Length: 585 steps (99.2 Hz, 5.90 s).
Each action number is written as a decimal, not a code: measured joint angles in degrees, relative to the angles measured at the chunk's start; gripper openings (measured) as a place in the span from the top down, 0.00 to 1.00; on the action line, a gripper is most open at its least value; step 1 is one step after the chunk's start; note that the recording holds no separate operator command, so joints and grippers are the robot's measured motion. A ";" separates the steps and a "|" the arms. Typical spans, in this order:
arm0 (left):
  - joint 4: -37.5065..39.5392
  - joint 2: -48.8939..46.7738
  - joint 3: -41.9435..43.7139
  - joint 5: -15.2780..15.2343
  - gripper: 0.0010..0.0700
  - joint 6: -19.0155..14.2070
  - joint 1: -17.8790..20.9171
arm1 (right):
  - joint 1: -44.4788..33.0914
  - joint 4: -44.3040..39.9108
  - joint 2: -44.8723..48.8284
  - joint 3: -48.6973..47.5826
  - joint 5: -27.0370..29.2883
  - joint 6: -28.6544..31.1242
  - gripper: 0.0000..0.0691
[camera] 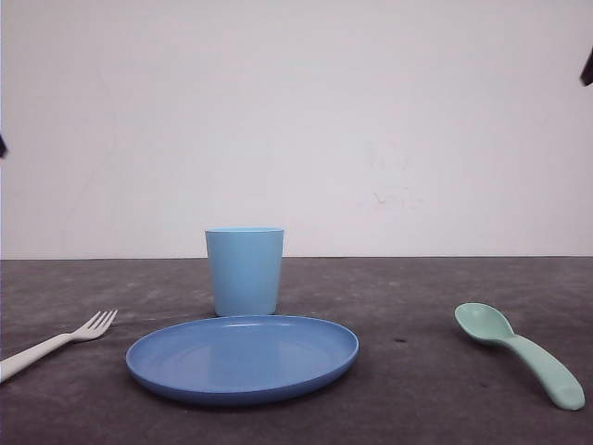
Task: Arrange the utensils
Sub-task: 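Grasp the white fork with the left gripper and lift it, then move the fork over the light blue cup and drop it in with the left gripper, then lower the right gripper and grasp the mint-green spoon, then carry the spoon over the cup and release it inside with the right gripper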
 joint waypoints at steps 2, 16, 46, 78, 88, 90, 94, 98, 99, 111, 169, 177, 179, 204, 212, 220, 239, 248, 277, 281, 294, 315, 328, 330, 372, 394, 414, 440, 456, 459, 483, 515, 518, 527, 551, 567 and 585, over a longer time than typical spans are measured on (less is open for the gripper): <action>-0.04 0.55 0.00 0.00 0.63 0.00 -0.46 | 0.20 0.00 0.15 0.00 -0.15 0.00 0.40; -1.18 5.40 0.00 0.02 0.60 -0.02 -4.07 | 1.01 0.02 0.50 0.04 -0.44 -0.02 0.36; 0.55 18.51 0.00 -3.13 0.60 -0.46 -13.16 | 1.25 0.02 0.87 0.04 -0.57 -0.04 0.36; 5.57 28.02 0.00 -9.05 0.60 -0.46 -17.88 | 1.25 0.02 0.87 0.07 -0.57 -0.04 0.36; 6.56 30.10 0.00 -10.58 0.60 -0.46 -18.27 | 1.25 0.02 0.87 0.07 -0.57 -0.04 0.36; 6.56 30.32 0.09 -10.78 0.61 -0.44 -18.32 | 1.25 0.02 0.87 0.07 -0.57 -0.04 0.36; 7.04 30.51 0.20 -10.75 0.65 -0.46 -18.32 | 1.25 0.02 0.87 0.07 -0.57 -0.04 0.36; 7.41 30.95 0.28 -10.97 0.73 -0.44 -18.32 | 1.25 0.02 0.87 0.13 -0.57 -0.04 0.36; 7.43 31.02 0.35 -11.10 0.75 -0.46 -18.32 | 1.25 0.02 0.87 0.13 -0.57 -0.04 0.36; 7.87 31.36 0.52 -11.43 0.95 -0.68 -18.27 | 1.25 0.02 0.87 0.15 -0.57 -0.07 0.36; 33.24 18.82 6.08 -10.54 0.96 -1.97 -21.00 | 1.25 0.09 0.85 0.20 1.27 -0.17 0.36; 40.30 20.13 6.08 -10.54 0.96 -1.88 -21.79 | 1.25 0.39 0.87 0.20 1.88 -0.15 0.36; 41.97 20.63 6.08 -10.54 0.96 -1.77 -22.01 | 1.25 0.50 0.87 0.20 1.90 -0.15 0.36; 56.89 30.08 6.08 -10.51 0.96 -0.17 -23.74 | 1.25 3.85 0.85 0.26 2.03 -0.13 0.36; 57.55 33.59 6.08 -10.54 0.96 -0.15 -23.82 | 1.25 4.04 0.87 0.26 2.03 -0.13 0.36; 58.01 36.65 6.08 -10.51 0.96 -0.15 -24.00 | 1.25 4.07 0.87 0.26 2.01 -0.13 0.36; 58.03 40.48 6.08 -10.49 0.96 -0.66 -24.15 | 1.27 4.04 0.87 0.26 2.01 -0.13 0.36; 58.21 40.63 6.08 -10.47 0.90 -1.11 -24.15 | 1.46 3.98 0.87 0.26 2.03 -0.13 0.36; 58.53 39.82 6.08 -9.40 0.61 -2.25 -24.15 | 4.39 3.61 0.87 0.26 1.99 1.22 0.36; 58.25 38.82 6.08 -8.46 0.61 -2.54 -24.17 | 5.03 3.08 0.87 0.26 1.81 2.14 0.36; 55.76 31.61 6.08 -5.99 0.61 -3.26 -24.24 | 8.31 -1.07 1.55 0.39 0.66 4.85 0.36; 43.71 15.74 6.08 -5.68 0.61 -3.32 -24.83 | 15.23 -10.43 7.26 0.50 5.62 8.07 0.36; 32.39 6.51 6.08 -5.68 0.61 -3.34 -25.20 | 19.45 -11.28 12.59 0.50 9.57 10.75 0.36; 30.67 5.18 6.08 -5.68 0.61 -3.34 -25.38 | 20.09 -11.21 13.51 0.50 9.86 11.15 0.36; 7.89 -10.49 6.08 -5.62 0.61 -3.32 -26.58 | 31.80 -3.41 31.56 0.52 19.61 21.53 0.42; 6.12 -13.60 6.08 -5.62 0.61 -3.32 -26.58 | 32.50 -0.72 36.41 0.52 20.50 25.44 0.55; 4.48 -14.64 6.08 -5.62 0.61 -3.30 -26.58 | 32.59 -0.15 38.99 0.52 21.33 26.80 0.72; 4.39 -14.71 6.08 -5.62 0.61 -2.99 -26.58 | 32.65 0.79 39.34 0.70 21.62 27.28 0.88; 4.39 -14.71 6.08 -5.62 0.61 -2.60 -26.58 | 32.68 -0.13 39.23 3.87 22.27 26.77 0.88; 4.39 -14.71 6.08 -5.62 0.61 -2.58 -26.58 | 32.72 -0.20 39.15 4.94 22.69 26.32 0.88; 4.31 -14.73 6.08 -5.62 0.61 -2.58 -26.58 | 34.82 4.81 36.96 17.46 24.74 19.69 0.88; 3.67 -14.73 6.08 -5.62 0.61 -2.56 -26.58 | 38.64 34.53 40.44 20.22 25.99 12.61 0.88; 3.56 -14.73 6.08 -5.62 0.61 -2.58 -26.58 | 38.91 36.61 41.59 20.22 26.05 12.31 0.88; 3.43 -14.71 6.08 -5.62 0.61 -2.58 -26.58 | 39.78 41.57 45.79 20.22 26.08 11.91 0.88; 3.23 -14.73 6.08 -5.62 0.61 -2.56 -26.58 | 41.38 49.83 56.63 20.17 26.03 10.71 0.88; 2.25 -14.71 6.08 -5.62 0.61 -2.56 -26.58 | 41.38 49.77 59.95 20.11 25.99 10.47 0.88; 1.86 -14.71 6.08 -5.62 0.61 -2.58 -26.58 | 41.33 49.33 60.61 20.11 26.01 10.36 0.69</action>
